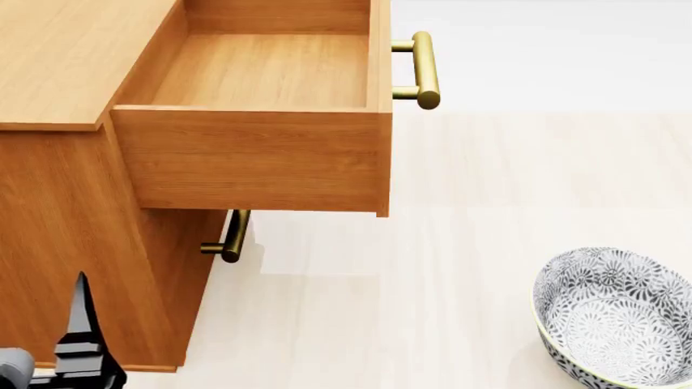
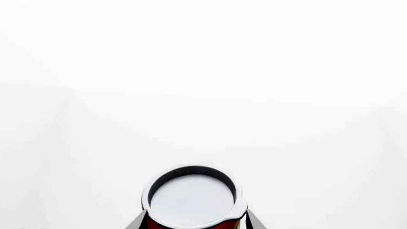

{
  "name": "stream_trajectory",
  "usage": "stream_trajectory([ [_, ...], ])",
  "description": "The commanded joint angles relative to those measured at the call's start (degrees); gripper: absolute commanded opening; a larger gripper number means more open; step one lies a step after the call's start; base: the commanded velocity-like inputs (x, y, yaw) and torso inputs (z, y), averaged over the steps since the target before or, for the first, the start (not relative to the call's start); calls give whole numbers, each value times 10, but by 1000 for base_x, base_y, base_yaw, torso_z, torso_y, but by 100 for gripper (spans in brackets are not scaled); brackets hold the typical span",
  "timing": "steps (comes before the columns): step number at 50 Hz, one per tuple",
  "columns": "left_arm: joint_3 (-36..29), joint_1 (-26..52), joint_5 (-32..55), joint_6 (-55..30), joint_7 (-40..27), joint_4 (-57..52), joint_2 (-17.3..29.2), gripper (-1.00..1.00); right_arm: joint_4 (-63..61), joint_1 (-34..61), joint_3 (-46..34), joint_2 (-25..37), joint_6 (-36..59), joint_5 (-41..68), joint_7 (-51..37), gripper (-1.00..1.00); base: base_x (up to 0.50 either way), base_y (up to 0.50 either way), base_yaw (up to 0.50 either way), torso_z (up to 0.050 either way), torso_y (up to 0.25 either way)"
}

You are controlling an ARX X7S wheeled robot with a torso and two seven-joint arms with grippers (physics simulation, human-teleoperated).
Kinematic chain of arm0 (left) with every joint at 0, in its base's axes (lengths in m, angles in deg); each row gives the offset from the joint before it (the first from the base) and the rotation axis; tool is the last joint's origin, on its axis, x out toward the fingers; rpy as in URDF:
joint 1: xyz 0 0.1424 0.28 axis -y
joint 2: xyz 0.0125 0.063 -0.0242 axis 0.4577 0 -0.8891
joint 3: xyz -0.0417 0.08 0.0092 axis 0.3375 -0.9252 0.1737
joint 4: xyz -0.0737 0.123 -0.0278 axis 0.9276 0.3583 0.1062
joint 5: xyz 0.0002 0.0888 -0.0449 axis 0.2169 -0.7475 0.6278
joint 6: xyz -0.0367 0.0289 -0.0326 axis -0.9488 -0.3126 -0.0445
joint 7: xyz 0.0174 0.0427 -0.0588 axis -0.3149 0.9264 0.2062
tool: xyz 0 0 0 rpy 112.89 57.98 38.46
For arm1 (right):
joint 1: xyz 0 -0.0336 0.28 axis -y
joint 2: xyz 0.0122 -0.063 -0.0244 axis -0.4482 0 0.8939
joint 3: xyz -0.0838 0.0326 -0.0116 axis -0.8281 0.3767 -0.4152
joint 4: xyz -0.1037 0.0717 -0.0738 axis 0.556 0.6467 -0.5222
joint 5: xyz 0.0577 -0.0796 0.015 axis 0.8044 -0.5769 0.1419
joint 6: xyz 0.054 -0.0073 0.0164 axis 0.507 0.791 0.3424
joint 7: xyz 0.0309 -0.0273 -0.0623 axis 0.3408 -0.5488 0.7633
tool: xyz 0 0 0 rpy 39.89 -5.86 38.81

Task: Put the ketchup in the top drawer of the cabinet.

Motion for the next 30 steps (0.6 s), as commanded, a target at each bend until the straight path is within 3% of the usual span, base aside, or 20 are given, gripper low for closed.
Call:
stream_trajectory([
  [1, -1, 0, 1, -2, -4, -3, 1, 100, 73, 45, -52, -58, -25, -65, 46, -100, 0, 0, 0, 0, 0],
  [30, -3, -4, 1, 8, -10, 4, 2, 100, 392, 173, -146, -230, -130, -164, 172, -100, 0, 0, 0, 0, 0],
])
